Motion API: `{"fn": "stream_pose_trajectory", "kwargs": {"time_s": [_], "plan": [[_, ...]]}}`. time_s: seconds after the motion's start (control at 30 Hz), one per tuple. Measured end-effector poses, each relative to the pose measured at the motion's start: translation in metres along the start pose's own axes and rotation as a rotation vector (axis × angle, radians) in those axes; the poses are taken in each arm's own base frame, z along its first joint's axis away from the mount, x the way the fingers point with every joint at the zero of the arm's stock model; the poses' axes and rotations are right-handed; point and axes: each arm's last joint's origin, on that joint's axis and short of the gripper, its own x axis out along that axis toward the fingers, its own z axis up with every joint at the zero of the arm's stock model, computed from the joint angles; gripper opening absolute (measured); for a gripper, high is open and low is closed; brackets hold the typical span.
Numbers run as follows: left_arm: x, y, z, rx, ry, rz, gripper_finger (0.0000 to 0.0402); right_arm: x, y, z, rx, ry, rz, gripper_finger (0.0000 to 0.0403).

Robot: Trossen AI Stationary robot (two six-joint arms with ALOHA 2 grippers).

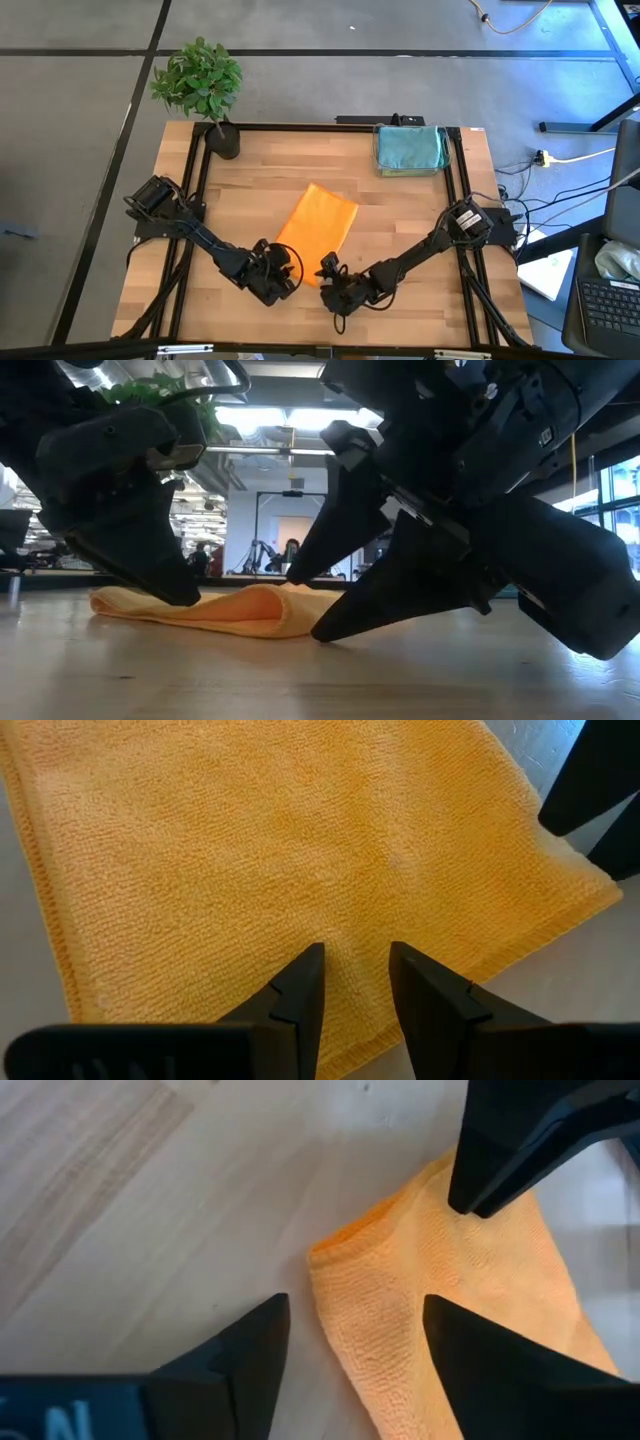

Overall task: Fold microfiber towels
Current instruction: Fold the orange microfiber towel

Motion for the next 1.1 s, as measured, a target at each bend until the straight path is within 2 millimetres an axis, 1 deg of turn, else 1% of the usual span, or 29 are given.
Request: {"fn": "stream_pose_trajectory", "kwargs": {"time_s": [0.13, 0.27, 0.33, 0.4, 0.47, 0.73, 0.8, 0.87, 0.97, 1.03, 1.1], "plan": [[0.0, 0.0, 0.0, 0.004, -0.001, 0.0, 0.0108, 0.0, 0.002, 0.001, 0.034, -0.01, 0.001, 0.0244], [0.0, 0.0, 0.0, 0.004, -0.001, 0.0, 0.0108, 0.008, -0.006, -0.003, 0.087, -0.017, 0.047, 0.0244], [0.0, 0.0, 0.0, 0.004, 0.0, 0.0, 0.0108, 0.01, -0.01, -0.005, 0.116, -0.022, 0.066, 0.0237], [0.0, 0.0, 0.0, 0.004, 0.0, 0.0, 0.0108, 0.011, -0.01, -0.006, 0.125, -0.022, 0.08, 0.0219], [0.0, 0.0, 0.0, 0.01, 0.0, 0.0, 0.0108, 0.012, -0.01, -0.007, 0.124, -0.025, 0.103, 0.0192], [0.0, 0.0, 0.0, 0.013, 0.001, 0.001, 0.0108, 0.008, 0.001, -0.008, 0.092, -0.016, 0.134, 0.0042], [0.0, 0.0, 0.0, 0.014, 0.008, -0.002, 0.0108, 0.006, 0.004, -0.008, 0.077, -0.012, 0.135, 0.0013], [0.0, 0.0, -0.001, 0.034, 0.021, -0.008, 0.0108, 0.005, 0.006, -0.007, 0.06, -0.011, 0.137, 0.001], [-0.003, -0.002, -0.004, 0.128, 0.049, -0.031, 0.0108, 0.005, 0.006, -0.008, 0.051, -0.003, 0.139, 0.0018], [-0.009, -0.004, -0.003, 0.196, 0.047, -0.057, 0.0108, 0.005, 0.007, -0.009, 0.045, 0.002, 0.141, 0.0018], [-0.021, -0.007, 0.001, 0.289, 0.019, -0.092, 0.0108, 0.004, 0.009, -0.008, 0.036, 0.001, 0.143, 0.0009]]}}
